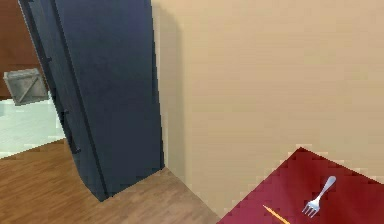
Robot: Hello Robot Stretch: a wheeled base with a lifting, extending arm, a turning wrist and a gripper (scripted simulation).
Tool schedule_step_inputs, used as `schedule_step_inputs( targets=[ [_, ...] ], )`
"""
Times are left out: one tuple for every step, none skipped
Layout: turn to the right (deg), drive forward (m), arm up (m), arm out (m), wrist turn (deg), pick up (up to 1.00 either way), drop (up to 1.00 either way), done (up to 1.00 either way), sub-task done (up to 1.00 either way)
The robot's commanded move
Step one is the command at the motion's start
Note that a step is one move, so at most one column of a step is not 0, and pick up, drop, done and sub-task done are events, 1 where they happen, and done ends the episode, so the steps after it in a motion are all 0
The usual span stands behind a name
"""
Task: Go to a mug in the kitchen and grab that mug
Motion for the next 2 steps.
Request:
schedule_step_inputs(
  targets=[
    [0.0, 0.0, 0.1, 0.0, 0.0, 0.0, 0.0, 0.0, 0.0],
    [0.0, 0.0, 0.0, 0.0, 0.0, 0.0, 0.0, 1.0, 0.0]
  ],
)
